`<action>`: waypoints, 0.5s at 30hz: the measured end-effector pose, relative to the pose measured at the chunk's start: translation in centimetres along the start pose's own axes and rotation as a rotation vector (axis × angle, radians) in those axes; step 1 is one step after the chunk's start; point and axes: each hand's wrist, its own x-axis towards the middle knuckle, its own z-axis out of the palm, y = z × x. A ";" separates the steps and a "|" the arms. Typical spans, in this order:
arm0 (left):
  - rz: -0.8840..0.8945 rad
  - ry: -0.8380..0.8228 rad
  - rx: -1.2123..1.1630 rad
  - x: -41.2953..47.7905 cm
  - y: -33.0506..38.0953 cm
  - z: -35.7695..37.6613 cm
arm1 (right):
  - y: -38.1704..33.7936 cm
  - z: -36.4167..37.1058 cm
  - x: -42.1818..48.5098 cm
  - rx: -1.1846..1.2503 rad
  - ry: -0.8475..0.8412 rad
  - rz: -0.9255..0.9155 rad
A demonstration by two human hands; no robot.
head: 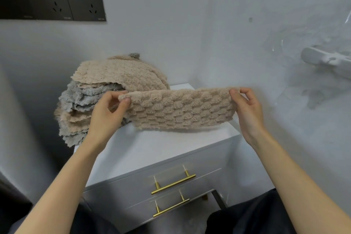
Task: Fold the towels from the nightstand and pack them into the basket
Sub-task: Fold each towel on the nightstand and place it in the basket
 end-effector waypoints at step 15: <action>0.007 -0.117 0.627 0.8 -3.5 3.8 | 4.4 0.0 3.4 -0.701 -0.002 0.121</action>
